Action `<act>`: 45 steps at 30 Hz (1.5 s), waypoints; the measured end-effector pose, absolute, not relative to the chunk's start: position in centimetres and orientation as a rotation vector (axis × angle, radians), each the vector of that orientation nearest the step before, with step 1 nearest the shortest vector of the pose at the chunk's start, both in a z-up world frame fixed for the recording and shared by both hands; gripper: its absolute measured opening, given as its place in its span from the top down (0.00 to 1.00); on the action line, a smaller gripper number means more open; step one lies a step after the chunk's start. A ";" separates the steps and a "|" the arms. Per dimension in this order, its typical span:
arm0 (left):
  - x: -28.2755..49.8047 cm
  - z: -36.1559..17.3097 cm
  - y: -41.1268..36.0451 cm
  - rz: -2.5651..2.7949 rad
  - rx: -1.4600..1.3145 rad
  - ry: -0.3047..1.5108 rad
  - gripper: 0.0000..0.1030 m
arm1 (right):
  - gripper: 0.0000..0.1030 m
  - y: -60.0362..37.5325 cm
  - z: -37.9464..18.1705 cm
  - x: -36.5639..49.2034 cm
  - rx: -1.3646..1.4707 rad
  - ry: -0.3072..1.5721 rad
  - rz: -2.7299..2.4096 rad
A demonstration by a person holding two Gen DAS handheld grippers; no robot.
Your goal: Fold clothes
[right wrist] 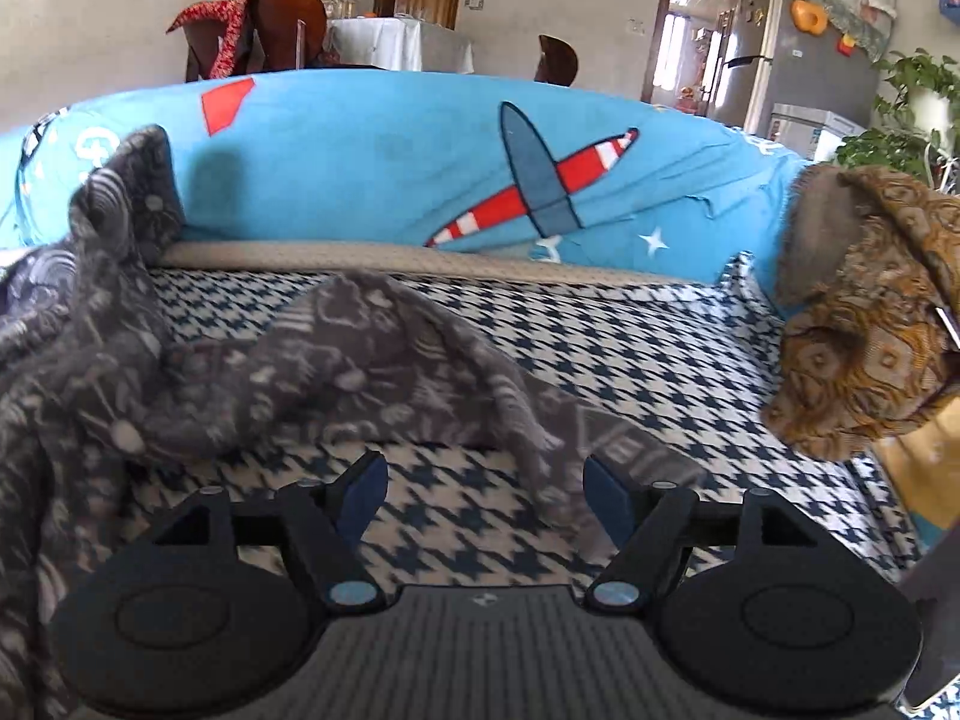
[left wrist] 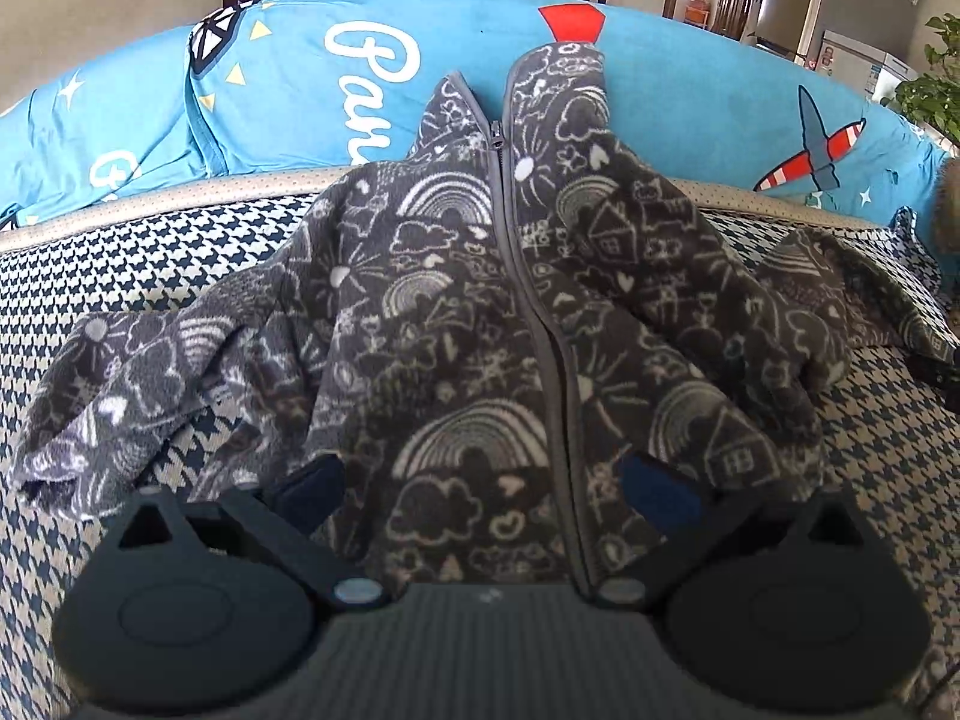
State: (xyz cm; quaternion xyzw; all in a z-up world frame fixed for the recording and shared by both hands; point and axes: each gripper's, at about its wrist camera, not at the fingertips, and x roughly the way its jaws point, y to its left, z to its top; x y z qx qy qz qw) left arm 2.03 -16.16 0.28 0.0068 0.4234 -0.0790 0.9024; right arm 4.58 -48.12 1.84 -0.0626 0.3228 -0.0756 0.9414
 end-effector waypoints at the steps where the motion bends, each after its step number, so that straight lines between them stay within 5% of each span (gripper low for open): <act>1: 2.0 0.1 -16.2 -0.166 0.013 0.880 0.00 | 0.29 -48.4 1.7 4.6 -0.135 0.657 -0.170; 8: 1.9 -0.8 -17.1 -0.182 0.031 0.905 0.00 | 0.33 -49.5 0.5 6.1 -0.129 0.650 -0.268; 12: 1.9 -1.1 -17.4 -0.185 0.036 0.914 0.00 | 0.51 -50.0 -0.2 6.8 -0.090 0.665 -0.302; 14: 2.0 -1.3 -17.4 -0.185 0.036 0.918 0.00 | 0.74 -50.1 0.0 6.9 -0.070 0.664 -0.313; 17: 2.1 -1.5 -17.4 -0.182 0.035 0.924 0.00 | 0.89 -50.0 1.0 6.8 -0.041 0.636 -0.323; 33: 2.1 -1.7 -17.7 -0.187 0.058 0.918 0.00 | 0.91 -48.8 13.0 0.9 0.161 0.386 -0.458; 45: 1.9 -1.3 -17.3 -0.177 0.064 0.895 0.00 | 0.90 -53.4 11.9 -6.3 0.382 0.429 -0.751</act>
